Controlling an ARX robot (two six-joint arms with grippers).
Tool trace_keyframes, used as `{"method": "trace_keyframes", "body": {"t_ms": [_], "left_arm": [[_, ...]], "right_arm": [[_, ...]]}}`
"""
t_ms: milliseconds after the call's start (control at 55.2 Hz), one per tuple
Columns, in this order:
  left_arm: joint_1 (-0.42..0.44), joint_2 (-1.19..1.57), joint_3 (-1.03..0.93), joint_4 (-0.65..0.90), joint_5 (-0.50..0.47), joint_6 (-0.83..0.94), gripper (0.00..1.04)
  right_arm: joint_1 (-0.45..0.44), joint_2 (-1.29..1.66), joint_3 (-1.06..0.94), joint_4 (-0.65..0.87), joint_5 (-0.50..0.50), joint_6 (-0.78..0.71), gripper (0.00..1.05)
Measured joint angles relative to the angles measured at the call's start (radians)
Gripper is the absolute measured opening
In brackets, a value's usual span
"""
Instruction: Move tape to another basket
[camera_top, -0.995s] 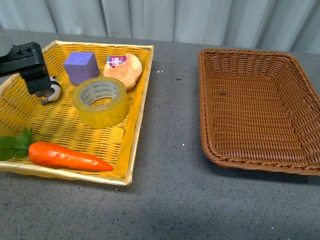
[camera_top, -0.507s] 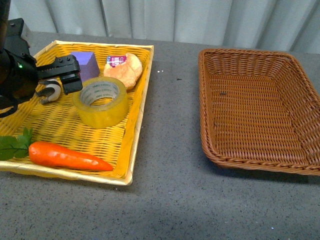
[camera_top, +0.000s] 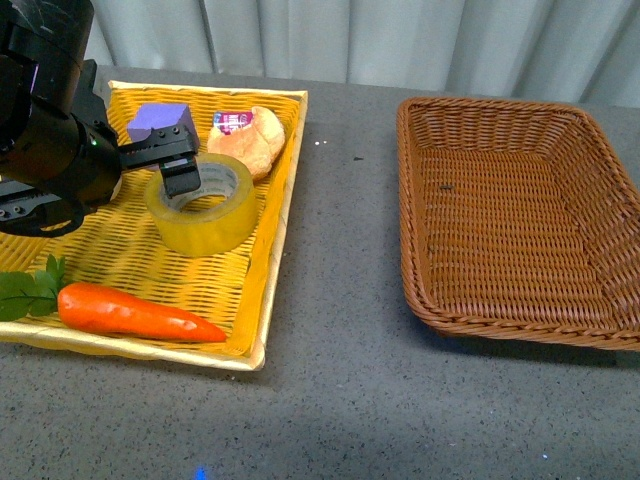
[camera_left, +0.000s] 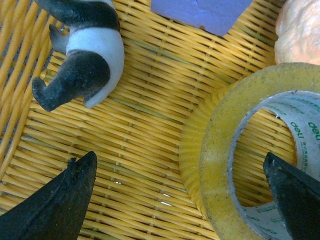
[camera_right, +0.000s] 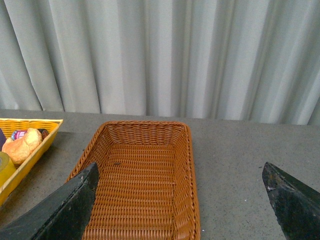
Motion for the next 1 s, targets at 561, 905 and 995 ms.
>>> {"method": "trace_keyframes", "body": {"t_ms": [561,905,995], "left_arm": [[-0.015,0.022,0.035,-0.050,0.010,-0.018,0.36],[-0.023,0.008,0.043,-0.063,0.030,-0.029,0.16],[-0.031,-0.042,0.025,-0.046,0.041,0.041,0.16]], "right_arm": [[0.000,0.000,0.000,0.000,0.000,0.000,0.96],[0.000,0.000,0.000,0.000,0.000,0.000,0.96],[0.000,0.000,0.000,0.000,0.000,0.000,0.96]]}}
